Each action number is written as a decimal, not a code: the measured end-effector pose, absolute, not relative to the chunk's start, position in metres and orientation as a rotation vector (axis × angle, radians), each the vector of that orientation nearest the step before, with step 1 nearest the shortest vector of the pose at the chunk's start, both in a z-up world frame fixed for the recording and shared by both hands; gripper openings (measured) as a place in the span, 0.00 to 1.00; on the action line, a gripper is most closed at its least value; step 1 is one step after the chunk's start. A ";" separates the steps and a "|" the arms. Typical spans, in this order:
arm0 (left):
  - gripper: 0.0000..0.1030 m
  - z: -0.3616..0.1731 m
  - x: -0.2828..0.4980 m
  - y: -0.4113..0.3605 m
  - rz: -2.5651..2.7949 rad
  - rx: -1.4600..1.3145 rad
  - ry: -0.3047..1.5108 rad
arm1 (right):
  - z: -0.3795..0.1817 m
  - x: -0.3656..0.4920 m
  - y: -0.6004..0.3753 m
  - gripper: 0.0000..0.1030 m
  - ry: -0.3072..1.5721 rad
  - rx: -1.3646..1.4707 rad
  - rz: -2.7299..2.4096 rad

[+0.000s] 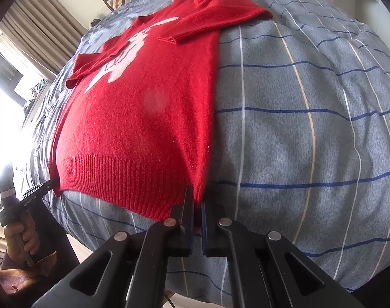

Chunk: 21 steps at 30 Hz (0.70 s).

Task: Fold small clothes
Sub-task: 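Grasp the sweater hem with the left tool while the right tool grasps the hem, then release the hem with both tools and lift them away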

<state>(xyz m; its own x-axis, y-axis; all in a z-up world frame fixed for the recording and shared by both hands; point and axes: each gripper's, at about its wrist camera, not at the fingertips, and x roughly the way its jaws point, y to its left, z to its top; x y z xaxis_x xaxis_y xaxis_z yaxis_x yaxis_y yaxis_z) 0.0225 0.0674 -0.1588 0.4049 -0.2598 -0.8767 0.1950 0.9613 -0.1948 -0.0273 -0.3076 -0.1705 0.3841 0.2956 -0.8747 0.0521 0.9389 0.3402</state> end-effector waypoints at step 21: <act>0.17 -0.154 0.015 0.061 -0.254 0.005 1.110 | -0.165 -0.037 -0.306 0.14 1.159 0.310 0.152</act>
<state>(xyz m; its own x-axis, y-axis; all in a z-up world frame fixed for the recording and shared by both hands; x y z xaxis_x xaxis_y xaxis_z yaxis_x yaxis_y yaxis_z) 0.0149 0.0608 -0.1544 0.4190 -0.2004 -0.8856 0.2050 0.9710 -0.1228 -0.0367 -0.3060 -0.1650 0.3958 0.2762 -0.8758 0.0415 0.9473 0.3175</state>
